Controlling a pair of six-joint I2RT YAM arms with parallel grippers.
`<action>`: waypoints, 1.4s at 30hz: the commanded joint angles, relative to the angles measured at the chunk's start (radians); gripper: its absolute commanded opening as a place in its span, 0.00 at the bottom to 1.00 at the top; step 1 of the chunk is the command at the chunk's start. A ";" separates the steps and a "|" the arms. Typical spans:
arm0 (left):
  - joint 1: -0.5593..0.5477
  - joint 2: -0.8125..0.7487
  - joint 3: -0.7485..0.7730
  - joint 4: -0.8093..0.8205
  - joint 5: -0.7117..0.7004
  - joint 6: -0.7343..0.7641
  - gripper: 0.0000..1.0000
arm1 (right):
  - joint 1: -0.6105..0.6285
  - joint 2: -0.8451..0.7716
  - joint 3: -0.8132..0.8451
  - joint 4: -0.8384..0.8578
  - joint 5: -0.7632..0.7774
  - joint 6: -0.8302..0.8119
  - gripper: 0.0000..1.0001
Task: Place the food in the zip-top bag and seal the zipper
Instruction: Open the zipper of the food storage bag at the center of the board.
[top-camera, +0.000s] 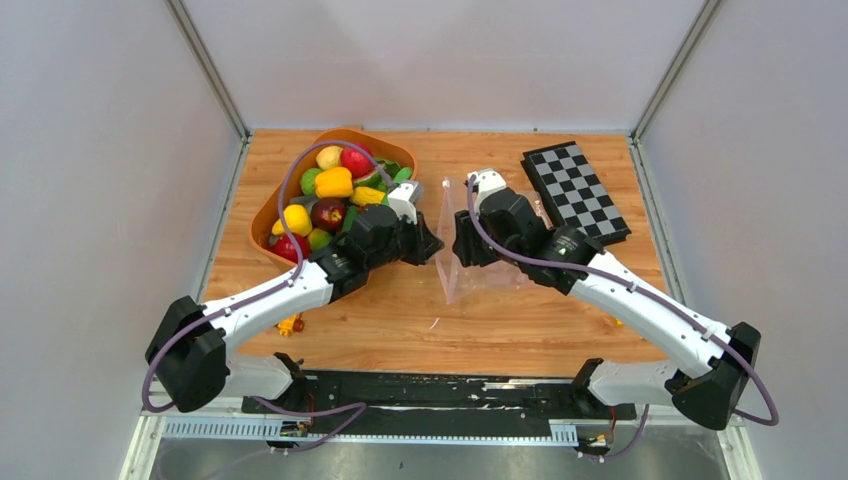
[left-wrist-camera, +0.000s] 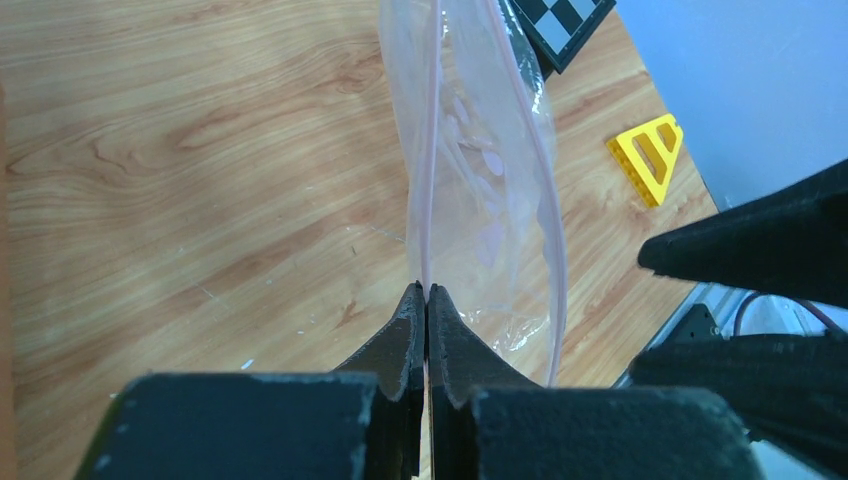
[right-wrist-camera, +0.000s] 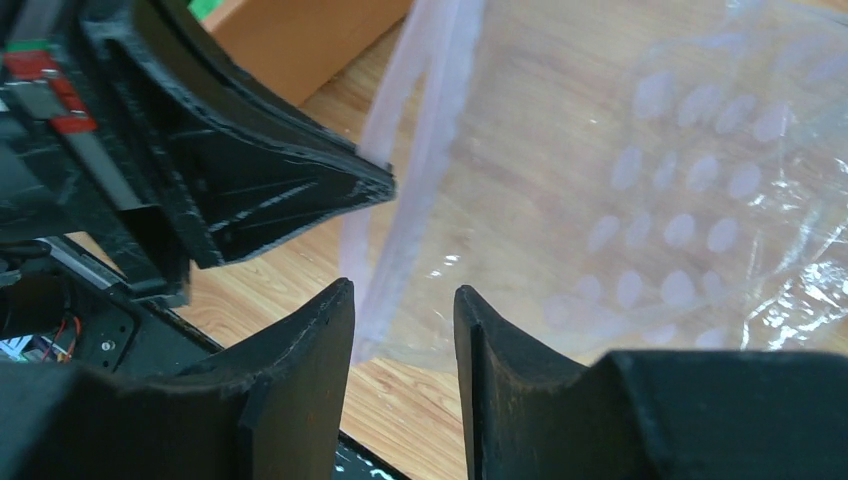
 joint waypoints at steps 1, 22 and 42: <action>-0.004 -0.029 0.038 0.044 0.027 -0.016 0.00 | 0.053 0.024 0.017 0.101 0.055 0.034 0.42; -0.005 -0.045 0.031 0.052 0.033 -0.042 0.00 | 0.121 0.083 -0.023 0.148 0.309 0.054 0.38; -0.004 -0.059 0.024 0.073 0.047 -0.051 0.00 | 0.124 0.113 -0.029 0.151 0.354 0.056 0.31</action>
